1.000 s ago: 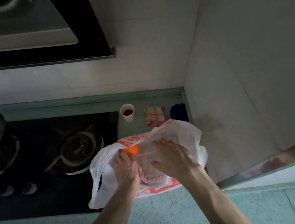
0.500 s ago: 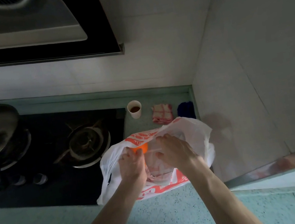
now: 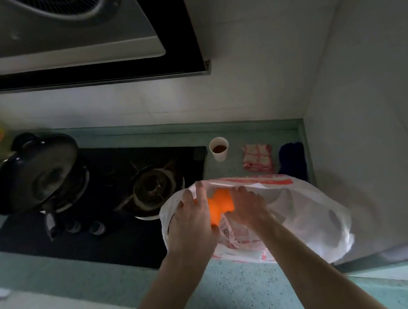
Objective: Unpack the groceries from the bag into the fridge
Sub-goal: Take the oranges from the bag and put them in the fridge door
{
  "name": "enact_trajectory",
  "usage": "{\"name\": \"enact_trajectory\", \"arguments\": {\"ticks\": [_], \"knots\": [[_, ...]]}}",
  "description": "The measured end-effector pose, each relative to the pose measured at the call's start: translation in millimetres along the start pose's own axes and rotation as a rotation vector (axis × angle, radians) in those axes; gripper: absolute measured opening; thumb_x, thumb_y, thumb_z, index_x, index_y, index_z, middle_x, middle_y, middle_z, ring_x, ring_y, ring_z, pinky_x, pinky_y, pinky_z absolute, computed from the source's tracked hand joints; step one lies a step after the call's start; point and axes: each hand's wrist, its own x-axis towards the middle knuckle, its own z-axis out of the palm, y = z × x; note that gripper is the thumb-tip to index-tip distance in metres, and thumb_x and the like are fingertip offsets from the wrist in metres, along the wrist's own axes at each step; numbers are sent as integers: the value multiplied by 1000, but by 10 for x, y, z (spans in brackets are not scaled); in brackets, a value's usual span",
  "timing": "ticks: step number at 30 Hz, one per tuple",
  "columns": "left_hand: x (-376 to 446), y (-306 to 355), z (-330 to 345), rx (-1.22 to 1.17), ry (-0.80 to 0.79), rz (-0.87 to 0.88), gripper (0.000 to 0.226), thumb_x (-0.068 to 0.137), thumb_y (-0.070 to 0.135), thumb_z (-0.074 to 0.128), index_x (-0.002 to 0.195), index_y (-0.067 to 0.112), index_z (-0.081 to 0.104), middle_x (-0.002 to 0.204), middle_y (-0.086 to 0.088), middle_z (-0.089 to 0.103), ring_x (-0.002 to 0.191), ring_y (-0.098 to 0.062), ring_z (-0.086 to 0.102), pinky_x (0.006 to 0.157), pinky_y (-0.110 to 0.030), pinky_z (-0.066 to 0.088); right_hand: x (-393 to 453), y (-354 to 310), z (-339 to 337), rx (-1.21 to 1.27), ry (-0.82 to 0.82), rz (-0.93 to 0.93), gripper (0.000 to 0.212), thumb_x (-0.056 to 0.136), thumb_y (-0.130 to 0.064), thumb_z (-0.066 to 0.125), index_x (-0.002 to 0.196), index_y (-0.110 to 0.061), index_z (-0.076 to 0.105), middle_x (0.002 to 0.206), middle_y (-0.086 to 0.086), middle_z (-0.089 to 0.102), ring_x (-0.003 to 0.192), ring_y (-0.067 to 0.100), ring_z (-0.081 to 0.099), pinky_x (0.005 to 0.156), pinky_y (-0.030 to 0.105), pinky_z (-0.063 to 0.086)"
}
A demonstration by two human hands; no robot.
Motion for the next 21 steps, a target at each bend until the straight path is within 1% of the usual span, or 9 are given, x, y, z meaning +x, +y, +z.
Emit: {"name": "enact_trajectory", "arguments": {"ticks": [2, 4, 5, 7, 10, 12, 15, 19, 21], "knots": [[7, -30, -20, -4, 18, -13, 97, 97, 38, 67, 164, 16, 0, 156, -11, 37, 135, -26, 52, 107, -33, 46, 51, -69, 53, 42, -6, 25, 74, 94, -47, 68, 154, -20, 32, 150, 9, 47, 130, 34, 55, 105, 47, 45], [17, -56, -40, 1, 25, -22, 100, 96, 40, 67, 164, 18, -3, 156, -11, 37, 135, -26, 51, 107, -35, 46, 116, -126, 125, 101, 12, 34, 72, 93, -45, 69, 152, -20, 35, 150, 10, 46, 131, 34, 52, 105, 47, 43], [21, -64, -42, 1, 26, -27, 101, 96, 40, 68, 164, 19, -4, 155, -11, 36, 136, -26, 50, 108, -36, 46, 138, -145, 155, 125, 17, 37, 71, 92, -45, 70, 150, -20, 37, 149, 11, 47, 131, 35, 52, 105, 48, 44], [30, -78, -54, 5, 23, -29, 102, 96, 42, 69, 164, 21, -4, 156, -10, 35, 138, -26, 48, 109, -37, 46, 196, -201, 212, 134, 23, 50, 76, 91, -47, 72, 150, -19, 34, 150, 12, 47, 131, 35, 53, 105, 49, 46], [60, -92, -67, 7, 4, -15, 101, 95, 43, 69, 164, 23, -2, 157, -10, 33, 139, -27, 46, 110, -38, 45, 226, -278, 259, 146, 67, 63, 78, 92, -49, 71, 150, -17, 30, 148, 14, 47, 124, 33, 58, 99, 47, 51], [77, -106, -76, 3, -6, -8, 99, 95, 42, 69, 164, 22, 1, 158, -10, 31, 141, -28, 45, 110, -38, 44, 188, -295, 256, 145, 92, 62, 75, 93, -50, 69, 148, -16, 31, 143, 13, 50, 119, 32, 61, 96, 45, 55], [103, -112, -68, 2, 13, 11, 94, 94, 42, 70, 162, 22, 8, 156, -8, 34, 140, -26, 45, 107, -38, 46, 98, -252, 247, 155, 92, 75, 71, 94, -51, 66, 147, -17, 34, 140, 14, 50, 118, 34, 62, 95, 45, 54], [118, -86, -49, -21, 4, 51, 74, 90, 43, 73, 148, 25, 31, 142, -5, 46, 126, -24, 54, 97, -35, 50, -100, -138, 160, 221, 89, 105, 80, 91, -54, 68, 153, -19, 32, 149, 17, 40, 125, 39, 58, 100, 47, 50], [119, -73, -59, -55, -3, 70, 71, 87, 44, 75, 144, 26, 37, 136, -3, 51, 122, -22, 57, 96, -34, 50, -253, -66, 65, 289, 118, 129, 81, 89, -53, 70, 151, -17, 34, 147, 17, 42, 124, 41, 58, 100, 47, 51]]}}
